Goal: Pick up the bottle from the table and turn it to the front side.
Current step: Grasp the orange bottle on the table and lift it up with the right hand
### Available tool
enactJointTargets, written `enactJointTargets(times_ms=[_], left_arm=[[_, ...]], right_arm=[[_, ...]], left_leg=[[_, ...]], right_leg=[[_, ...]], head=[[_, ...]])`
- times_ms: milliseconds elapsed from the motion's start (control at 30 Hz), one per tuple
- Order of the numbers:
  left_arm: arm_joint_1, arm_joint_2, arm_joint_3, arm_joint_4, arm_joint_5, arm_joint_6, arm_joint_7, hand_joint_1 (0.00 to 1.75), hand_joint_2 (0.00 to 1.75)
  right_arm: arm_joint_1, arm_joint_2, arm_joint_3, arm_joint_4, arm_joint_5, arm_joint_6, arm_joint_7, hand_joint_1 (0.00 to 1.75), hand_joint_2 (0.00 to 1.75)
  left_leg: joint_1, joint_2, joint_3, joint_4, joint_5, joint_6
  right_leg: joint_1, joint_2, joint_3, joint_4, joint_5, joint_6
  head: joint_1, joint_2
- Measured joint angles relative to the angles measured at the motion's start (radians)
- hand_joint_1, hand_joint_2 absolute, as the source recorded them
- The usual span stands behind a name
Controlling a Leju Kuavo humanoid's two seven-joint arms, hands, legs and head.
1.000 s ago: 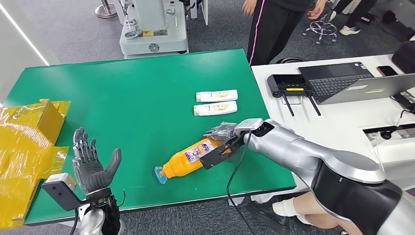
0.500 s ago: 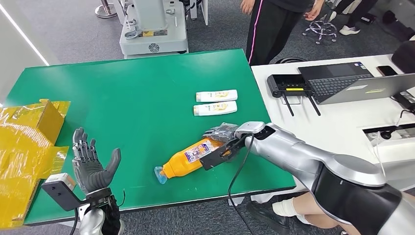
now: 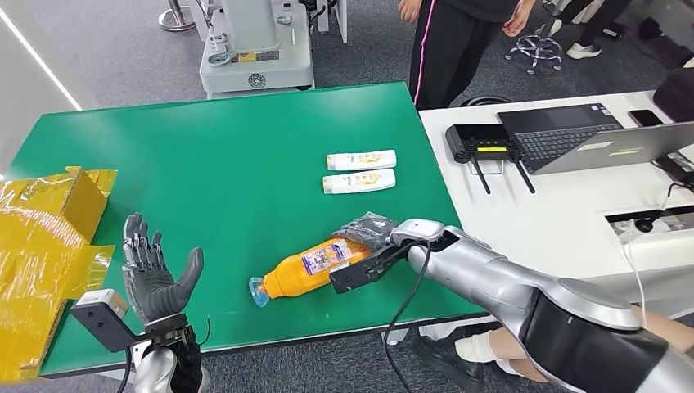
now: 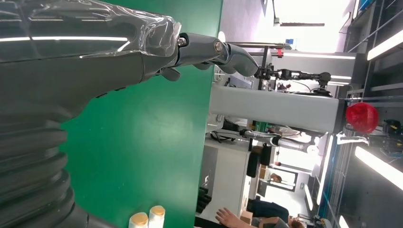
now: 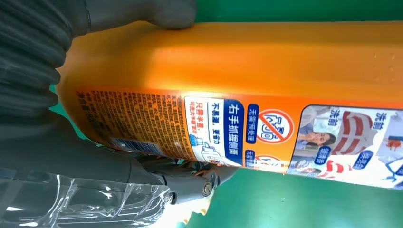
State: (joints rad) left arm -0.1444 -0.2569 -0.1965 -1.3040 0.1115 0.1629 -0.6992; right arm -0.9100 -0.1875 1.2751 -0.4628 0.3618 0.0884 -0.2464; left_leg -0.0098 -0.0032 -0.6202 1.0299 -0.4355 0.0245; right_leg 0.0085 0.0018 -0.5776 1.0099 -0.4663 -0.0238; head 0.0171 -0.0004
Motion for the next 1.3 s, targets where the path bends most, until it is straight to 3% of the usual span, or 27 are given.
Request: enactJointTargets(times_ms=[433, 800, 1133, 1300], left_arm=[[-0.003, 0.0, -0.003, 0.001, 0.009, 0.004, 0.0, 0.0, 1.75], [-0.021, 0.002, -0.003, 0.002, -0.044, 0.08, 0.0, 0.0, 1.75], [-0.074, 0.056, 0.003, 0.009, -0.099, 0.118, -0.003, 0.0, 1.75], [-0.087, 0.08, 0.01, 0.013, -0.109, 0.117, 0.0, 0.0, 1.75]], right_arm=[[0.054, 0.003, -0.088, -0.037, 0.027, -0.032, -0.027, 1.75, 1.75], [0.194, 0.057, -0.293, -0.146, 0.008, -0.279, -0.099, 1.75, 1.75], [0.354, 0.124, -0.473, -0.251, 0.081, -0.432, -0.121, 1.75, 1.75], [0.452, 0.147, -0.573, -0.342, 0.058, -0.526, -0.197, 1.75, 1.75]], left_leg=[[0.0, 0.0, 0.0, 0.0, 0.0, 0.0], [0.0, -0.001, -0.002, 0.0, 0.0, 0.0], [0.0, -0.003, -0.003, -0.001, 0.0, 0.0], [0.0, -0.005, -0.004, -0.001, 0.0, 0.0]], right_leg=[[0.0, 0.0, 0.0, 0.0, 0.0, 0.0], [0.0, -0.001, -0.001, 0.0, 0.0, 0.0], [0.001, -0.004, -0.001, 0.0, 0.0, 0.0], [0.001, -0.005, -0.002, 0.0, -0.001, 0.0]], head=[[0.0, 0.0], [0.0, 0.0], [0.0, 0.0], [0.0, 0.0]])
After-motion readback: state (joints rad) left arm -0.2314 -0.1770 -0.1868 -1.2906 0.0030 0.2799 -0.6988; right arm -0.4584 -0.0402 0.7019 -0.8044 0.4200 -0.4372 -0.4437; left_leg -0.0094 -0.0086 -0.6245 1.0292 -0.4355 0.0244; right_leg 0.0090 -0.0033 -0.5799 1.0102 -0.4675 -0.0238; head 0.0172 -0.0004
